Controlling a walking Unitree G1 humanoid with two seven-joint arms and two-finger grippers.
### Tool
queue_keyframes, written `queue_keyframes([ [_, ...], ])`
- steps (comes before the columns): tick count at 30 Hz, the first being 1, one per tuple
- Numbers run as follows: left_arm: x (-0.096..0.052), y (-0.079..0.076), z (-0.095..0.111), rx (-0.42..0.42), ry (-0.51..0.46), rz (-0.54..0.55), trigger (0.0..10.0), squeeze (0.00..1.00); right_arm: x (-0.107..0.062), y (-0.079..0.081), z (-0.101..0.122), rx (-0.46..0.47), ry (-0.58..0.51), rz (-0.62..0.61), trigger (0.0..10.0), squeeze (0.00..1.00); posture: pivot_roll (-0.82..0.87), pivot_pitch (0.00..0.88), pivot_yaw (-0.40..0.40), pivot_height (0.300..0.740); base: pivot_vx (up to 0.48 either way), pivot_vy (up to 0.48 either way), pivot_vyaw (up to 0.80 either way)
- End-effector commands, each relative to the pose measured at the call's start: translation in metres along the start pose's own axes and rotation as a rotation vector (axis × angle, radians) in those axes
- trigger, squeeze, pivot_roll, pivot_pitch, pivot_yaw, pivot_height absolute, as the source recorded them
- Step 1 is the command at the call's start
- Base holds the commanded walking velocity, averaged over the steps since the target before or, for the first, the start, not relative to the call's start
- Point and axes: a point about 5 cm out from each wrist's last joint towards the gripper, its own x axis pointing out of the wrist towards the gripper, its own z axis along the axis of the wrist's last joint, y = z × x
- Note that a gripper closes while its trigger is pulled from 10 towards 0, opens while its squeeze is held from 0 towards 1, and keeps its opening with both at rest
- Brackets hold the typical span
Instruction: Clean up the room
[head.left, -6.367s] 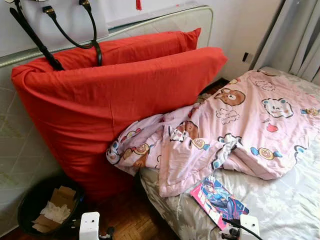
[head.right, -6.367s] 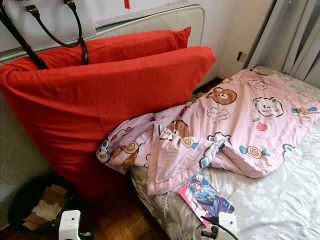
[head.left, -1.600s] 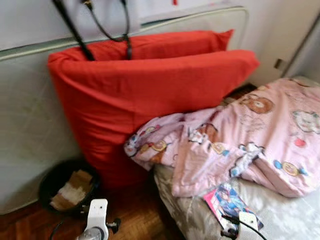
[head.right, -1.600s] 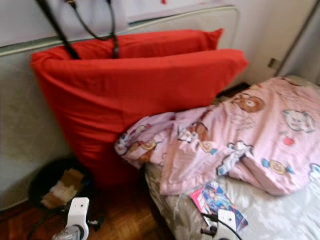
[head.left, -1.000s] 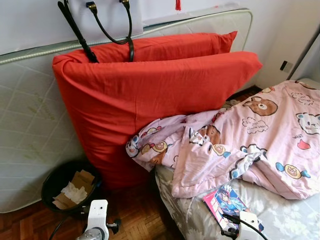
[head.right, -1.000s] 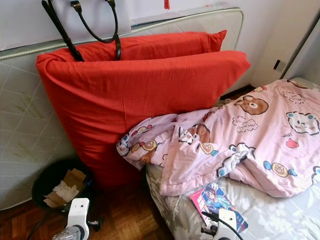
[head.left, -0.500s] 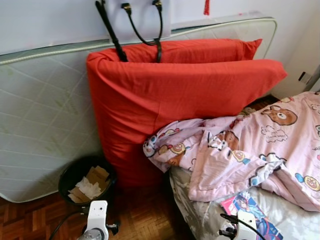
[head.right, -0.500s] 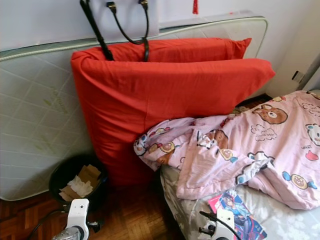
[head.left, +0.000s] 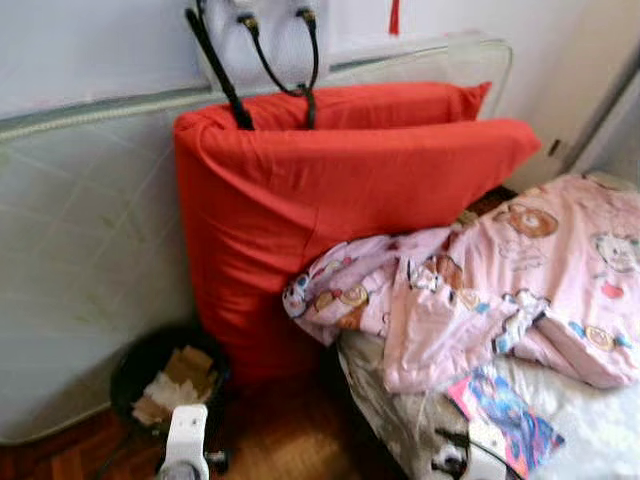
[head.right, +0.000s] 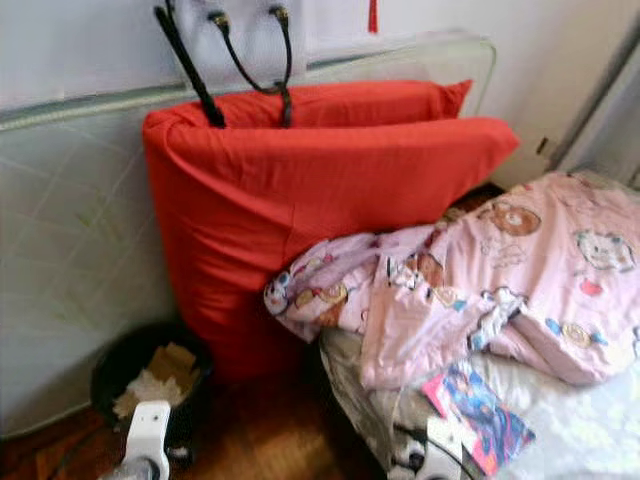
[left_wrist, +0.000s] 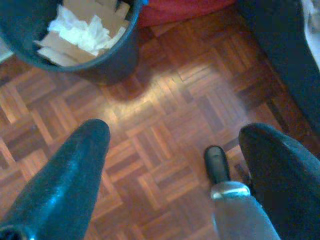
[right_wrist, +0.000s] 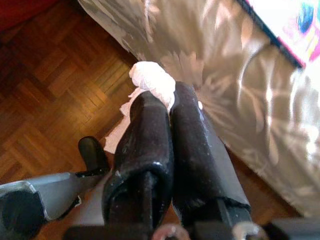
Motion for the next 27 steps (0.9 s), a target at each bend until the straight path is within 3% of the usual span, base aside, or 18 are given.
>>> queue_keyframes([
  [1, -0.0013, 0.0031, -0.0066, 0.009, 0.027, 0.006, 10.0, 0.00, -0.0002, 0.0014, -0.0025, 0.002, 0.009, 0.005, 10.0, 0.00, -0.11, 0.000, -0.013, 0.740, 0.000, 0.326, 0.00],
  [27, -0.0012, 0.0036, -0.0063, 0.008, 0.028, 0.005, 10.0, 0.00, -0.0003, 0.0007, -0.0026, 0.001, 0.011, 0.006, 10.0, 0.00, -0.11, 0.000, -0.012, 0.740, 0.000, 0.331, 0.00],
])
